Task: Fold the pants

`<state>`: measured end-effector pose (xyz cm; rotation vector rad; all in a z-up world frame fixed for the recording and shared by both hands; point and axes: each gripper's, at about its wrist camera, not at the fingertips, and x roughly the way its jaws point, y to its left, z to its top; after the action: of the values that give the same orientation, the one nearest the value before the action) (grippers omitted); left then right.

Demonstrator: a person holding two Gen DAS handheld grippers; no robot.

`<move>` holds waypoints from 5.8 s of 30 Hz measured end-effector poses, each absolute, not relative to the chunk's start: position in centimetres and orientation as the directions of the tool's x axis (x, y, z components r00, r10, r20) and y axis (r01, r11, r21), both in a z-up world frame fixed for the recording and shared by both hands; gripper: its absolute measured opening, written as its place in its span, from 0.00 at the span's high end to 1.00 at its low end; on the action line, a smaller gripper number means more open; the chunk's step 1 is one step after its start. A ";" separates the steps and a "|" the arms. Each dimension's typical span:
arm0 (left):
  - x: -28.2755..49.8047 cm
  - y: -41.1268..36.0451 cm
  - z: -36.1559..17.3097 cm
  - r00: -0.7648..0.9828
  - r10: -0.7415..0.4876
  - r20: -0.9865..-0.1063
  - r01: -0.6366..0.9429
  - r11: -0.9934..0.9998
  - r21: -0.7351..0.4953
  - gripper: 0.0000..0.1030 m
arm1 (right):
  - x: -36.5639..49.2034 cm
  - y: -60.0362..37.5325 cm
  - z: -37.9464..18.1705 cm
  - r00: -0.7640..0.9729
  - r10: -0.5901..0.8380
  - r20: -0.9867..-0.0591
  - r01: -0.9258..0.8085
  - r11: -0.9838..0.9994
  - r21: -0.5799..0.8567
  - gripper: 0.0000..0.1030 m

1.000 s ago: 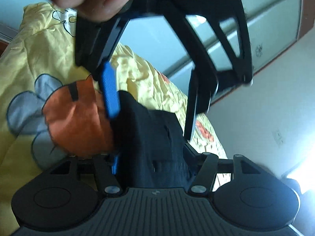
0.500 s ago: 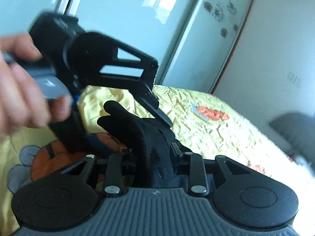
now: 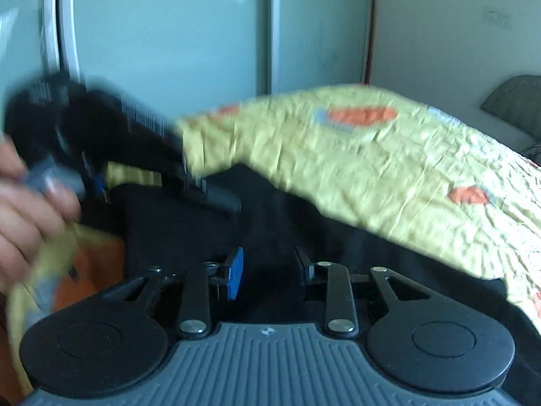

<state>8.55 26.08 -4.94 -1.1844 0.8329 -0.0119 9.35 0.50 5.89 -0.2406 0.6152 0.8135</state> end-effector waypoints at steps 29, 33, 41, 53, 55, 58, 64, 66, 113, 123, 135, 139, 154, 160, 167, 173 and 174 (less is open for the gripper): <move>5.8 5.0 7.2 0.823 -0.231 -0.518 -0.002 0.912 -0.411 0.81 | 7.7 -11.3 6.3 0.676 0.654 -0.339 -0.515 0.749 0.418 0.69; 5.6 2.4 7.9 0.829 -0.246 -0.503 0.049 0.927 -0.373 0.81 | 7.5 -13.3 6.2 0.707 0.633 -0.315 -0.479 0.757 0.445 0.69; 5.7 -2.1 8.6 0.828 -0.288 -0.481 0.139 0.937 -0.321 0.79 | 6.4 -16.8 6.5 0.766 0.578 -0.279 -0.413 0.777 0.475 0.69; 6.0 -9.0 8.3 0.794 -0.377 -0.477 0.272 0.922 -0.275 0.78 | 5.1 -22.0 5.7 0.834 0.478 -0.274 -0.294 0.807 0.512 0.69; 5.9 -9.9 8.2 0.786 -0.390 -0.479 0.294 0.918 -0.264 0.77 | 4.9 -22.8 5.5 0.842 0.463 -0.276 -0.276 0.810 0.517 0.69; 5.8 -11.2 8.1 0.776 -0.409 -0.481 0.321 0.912 -0.257 0.76 | 4.5 -24.1 4.9 0.850 0.450 -0.273 -0.255 0.806 0.535 0.69; 5.8 -13.1 7.5 0.758 -0.435 -0.486 0.355 0.900 -0.252 0.76 | 4.0 -25.8 4.2 0.864 0.424 -0.272 -0.218 0.801 0.557 0.69; 5.8 -13.8 7.4 0.755 -0.443 -0.484 0.368 0.897 -0.246 0.76 | 3.8 -26.4 4.0 0.870 0.413 -0.271 -0.208 0.805 0.556 0.69; 9.3 -22.7 -0.7 0.589 -0.542 -0.600 0.410 0.840 -0.356 0.60 | 0.3 -33.6 1.2 0.875 -0.064 -0.480 0.153 0.977 0.148 0.45; 9.6 -21.9 0.6 0.502 -0.665 -0.553 0.439 0.747 -0.500 0.50 | -0.3 -34.8 1.1 0.868 -0.133 -0.478 0.214 0.970 0.118 0.45; 13.5 -11.1 1.8 0.678 -0.337 -0.653 0.244 0.942 -0.232 0.44 | 1.7 -33.9 2.2 0.882 0.243 -0.404 -0.087 0.926 0.367 0.45; 13.8 -11.3 0.6 0.669 -0.303 -0.679 0.247 0.952 -0.181 0.44 | 3.9 -30.5 1.6 0.817 0.401 -0.413 -0.252 0.894 0.370 0.45; 13.4 -12.0 -1.0 0.677 -0.228 -0.700 0.229 0.969 -0.095 0.37 | 6.5 -28.3 0.6 0.795 0.273 -0.541 -0.194 0.960 0.200 0.44; 12.9 -12.0 -1.0 0.677 -0.223 -0.701 0.239 0.968 -0.077 0.32 | 6.9 -28.6 -0.5 0.796 0.205 -0.570 -0.133 0.977 0.166 0.44; 12.2 -11.0 -0.8 0.680 -0.228 -0.697 0.243 0.967 -0.078 0.28 | 6.1 -30.8 -0.4 0.805 0.213 -0.554 -0.090 0.966 0.240 0.37; 11.2 -6.8 -0.7 0.639 -0.321 -0.698 0.295 0.941 -0.163 0.19 | 5.8 -34.3 -1.9 0.755 0.322 -0.571 -0.103 0.918 0.382 0.37; 11.4 -5.9 -0.9 0.618 -0.337 -0.710 0.296 0.937 -0.187 0.19 | 5.8 -34.8 -2.0 0.746 0.352 -0.565 -0.113 0.903 0.414 0.37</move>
<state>11.36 -5.93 -0.88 -0.0533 0.8282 -0.3647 5.78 -34.80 -2.05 0.3702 0.6851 0.2607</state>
